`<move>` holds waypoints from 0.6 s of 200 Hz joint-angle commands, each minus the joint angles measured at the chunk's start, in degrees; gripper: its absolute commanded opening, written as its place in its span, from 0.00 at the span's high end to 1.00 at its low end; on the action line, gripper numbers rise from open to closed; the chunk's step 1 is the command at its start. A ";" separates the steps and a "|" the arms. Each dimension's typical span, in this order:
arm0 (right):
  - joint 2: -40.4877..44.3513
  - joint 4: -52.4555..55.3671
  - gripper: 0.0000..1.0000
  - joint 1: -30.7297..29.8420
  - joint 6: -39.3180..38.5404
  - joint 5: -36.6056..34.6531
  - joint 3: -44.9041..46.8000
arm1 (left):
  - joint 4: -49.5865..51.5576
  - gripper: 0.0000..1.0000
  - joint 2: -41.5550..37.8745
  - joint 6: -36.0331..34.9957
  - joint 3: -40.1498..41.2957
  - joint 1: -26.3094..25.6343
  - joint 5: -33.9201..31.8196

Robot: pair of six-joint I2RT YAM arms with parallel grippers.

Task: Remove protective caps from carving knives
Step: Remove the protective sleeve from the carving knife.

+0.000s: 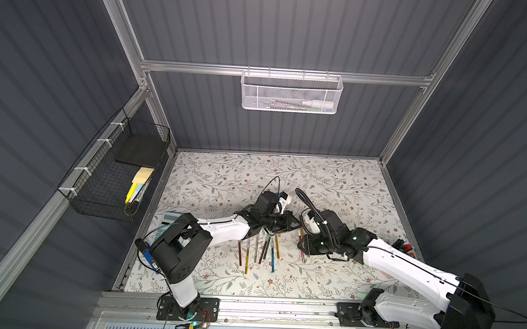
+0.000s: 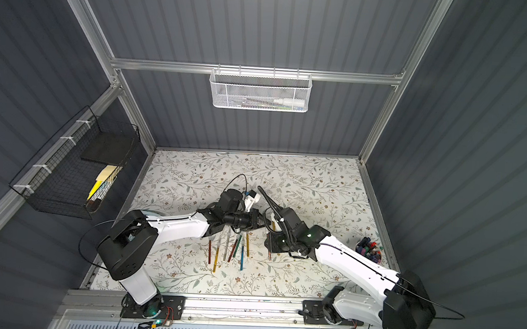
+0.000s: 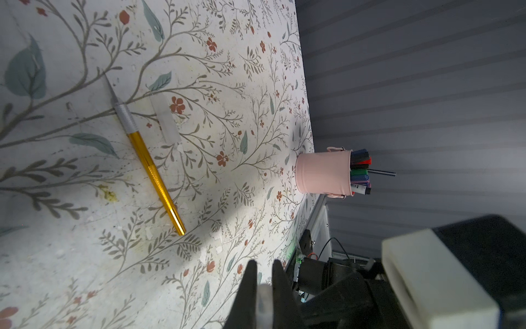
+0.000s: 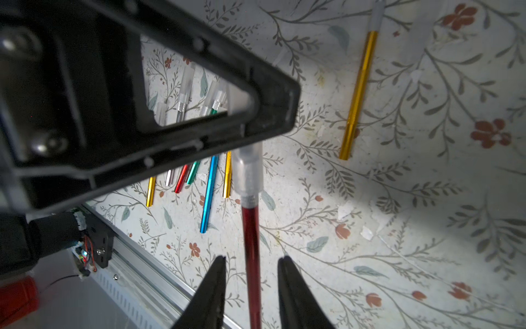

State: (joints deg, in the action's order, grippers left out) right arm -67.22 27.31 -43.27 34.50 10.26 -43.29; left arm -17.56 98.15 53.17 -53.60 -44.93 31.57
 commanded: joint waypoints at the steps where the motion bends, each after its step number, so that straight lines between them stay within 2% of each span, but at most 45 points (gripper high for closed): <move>1: -0.45 -0.90 0.64 -0.15 0.39 -0.31 0.71 | 0.79 1.00 -0.15 0.18 -0.71 -0.07 0.33; 73: -3.61 -3.13 0.71 -0.15 0.61 -0.18 1.34 | 0.12 1.00 -0.19 0.91 -0.97 -0.07 0.77; 101: -3.52 -3.32 0.78 -0.15 0.83 -0.32 1.65 | 0.29 1.00 -0.33 0.76 -0.87 -0.07 0.77; 120: -3.36 -3.06 0.87 -0.15 0.83 -0.42 1.89 | 0.58 1.00 -0.24 0.73 -1.04 -0.07 0.74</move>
State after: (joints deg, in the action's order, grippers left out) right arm -70.67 24.32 -43.29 34.98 10.33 -42.26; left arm -17.58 98.15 53.25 -53.60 -44.93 31.59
